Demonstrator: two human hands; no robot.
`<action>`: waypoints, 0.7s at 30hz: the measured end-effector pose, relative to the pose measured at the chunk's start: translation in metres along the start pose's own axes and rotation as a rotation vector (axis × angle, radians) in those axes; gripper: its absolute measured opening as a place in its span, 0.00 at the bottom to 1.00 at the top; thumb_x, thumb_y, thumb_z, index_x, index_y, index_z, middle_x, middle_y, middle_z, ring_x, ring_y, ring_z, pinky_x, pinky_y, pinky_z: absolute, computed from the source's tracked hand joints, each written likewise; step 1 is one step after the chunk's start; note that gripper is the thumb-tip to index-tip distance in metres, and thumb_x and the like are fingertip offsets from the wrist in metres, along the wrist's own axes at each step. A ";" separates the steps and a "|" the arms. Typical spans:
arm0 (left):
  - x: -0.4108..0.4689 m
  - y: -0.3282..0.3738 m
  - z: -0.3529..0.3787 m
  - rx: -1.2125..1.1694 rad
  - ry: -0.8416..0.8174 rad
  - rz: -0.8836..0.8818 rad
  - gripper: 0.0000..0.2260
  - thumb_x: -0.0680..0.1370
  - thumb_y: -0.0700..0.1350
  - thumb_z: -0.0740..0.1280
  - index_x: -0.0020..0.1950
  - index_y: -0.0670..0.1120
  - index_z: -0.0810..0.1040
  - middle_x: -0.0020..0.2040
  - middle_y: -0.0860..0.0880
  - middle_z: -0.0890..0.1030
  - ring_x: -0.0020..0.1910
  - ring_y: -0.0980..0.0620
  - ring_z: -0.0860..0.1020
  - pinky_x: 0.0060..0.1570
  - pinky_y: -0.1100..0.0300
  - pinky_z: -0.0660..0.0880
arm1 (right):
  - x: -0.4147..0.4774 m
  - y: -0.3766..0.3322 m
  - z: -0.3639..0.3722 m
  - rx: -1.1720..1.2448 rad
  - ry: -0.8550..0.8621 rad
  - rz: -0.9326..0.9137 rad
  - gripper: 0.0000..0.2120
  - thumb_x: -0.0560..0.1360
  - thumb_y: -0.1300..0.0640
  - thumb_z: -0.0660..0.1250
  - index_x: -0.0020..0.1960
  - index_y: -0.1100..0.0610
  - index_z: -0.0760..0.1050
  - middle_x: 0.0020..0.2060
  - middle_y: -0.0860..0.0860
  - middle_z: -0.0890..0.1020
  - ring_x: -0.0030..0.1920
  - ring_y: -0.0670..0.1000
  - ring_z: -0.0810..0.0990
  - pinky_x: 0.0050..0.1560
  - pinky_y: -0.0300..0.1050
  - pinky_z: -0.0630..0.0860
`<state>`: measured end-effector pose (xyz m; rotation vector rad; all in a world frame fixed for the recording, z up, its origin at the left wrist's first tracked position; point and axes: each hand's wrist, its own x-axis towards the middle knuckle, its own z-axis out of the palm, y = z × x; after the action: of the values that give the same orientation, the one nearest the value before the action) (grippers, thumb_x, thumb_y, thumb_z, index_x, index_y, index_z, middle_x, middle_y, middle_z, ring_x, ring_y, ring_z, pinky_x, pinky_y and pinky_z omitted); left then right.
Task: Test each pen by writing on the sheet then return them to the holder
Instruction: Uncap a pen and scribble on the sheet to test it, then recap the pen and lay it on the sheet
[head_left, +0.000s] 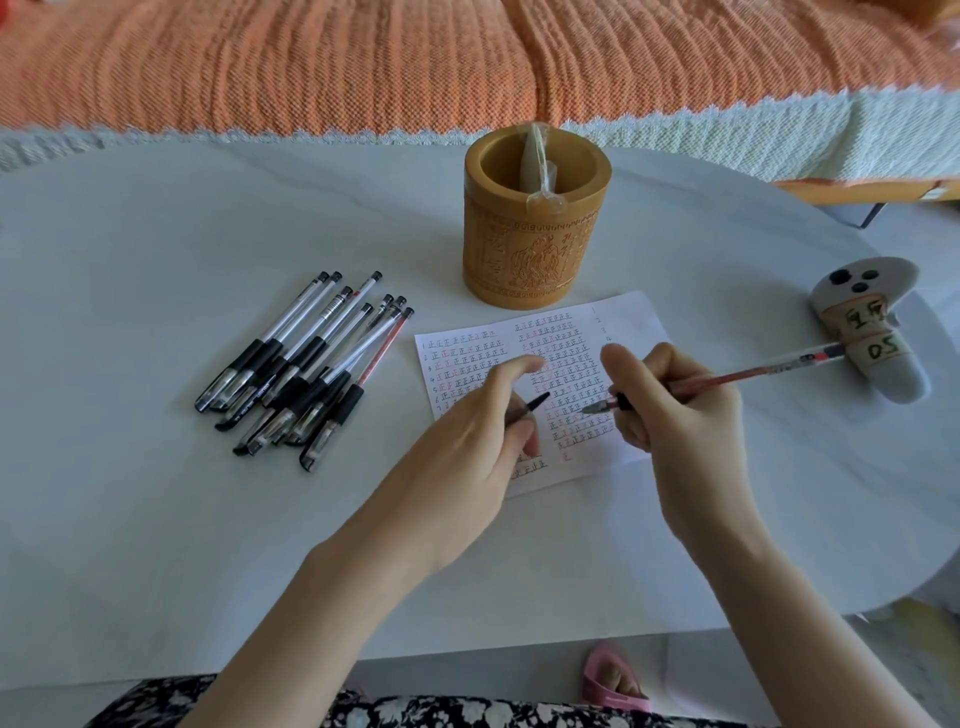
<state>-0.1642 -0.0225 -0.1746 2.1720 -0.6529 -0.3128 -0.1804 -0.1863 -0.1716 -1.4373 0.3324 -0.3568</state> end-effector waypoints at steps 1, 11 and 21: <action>0.000 0.000 0.000 -0.017 -0.019 -0.001 0.19 0.81 0.44 0.57 0.71 0.56 0.58 0.44 0.57 0.75 0.44 0.60 0.73 0.47 0.66 0.70 | 0.000 -0.002 0.001 0.041 -0.015 0.009 0.21 0.74 0.63 0.68 0.28 0.59 0.62 0.20 0.47 0.64 0.21 0.46 0.59 0.24 0.35 0.59; -0.002 0.009 0.000 -0.173 -0.055 0.031 0.22 0.79 0.45 0.63 0.69 0.58 0.59 0.48 0.58 0.81 0.49 0.63 0.77 0.49 0.69 0.71 | -0.004 -0.001 0.012 -0.110 -0.149 0.026 0.20 0.71 0.59 0.73 0.28 0.61 0.65 0.23 0.53 0.65 0.24 0.46 0.63 0.26 0.34 0.61; 0.003 0.008 -0.005 -0.231 0.206 -0.024 0.04 0.74 0.46 0.69 0.43 0.46 0.80 0.30 0.55 0.80 0.26 0.59 0.74 0.29 0.73 0.66 | 0.002 -0.006 0.004 0.033 -0.363 0.186 0.08 0.73 0.55 0.65 0.39 0.59 0.72 0.26 0.48 0.68 0.28 0.47 0.64 0.29 0.37 0.61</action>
<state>-0.1620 -0.0249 -0.1652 1.9590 -0.4520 -0.1645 -0.1776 -0.1844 -0.1653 -1.3951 0.1613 0.0511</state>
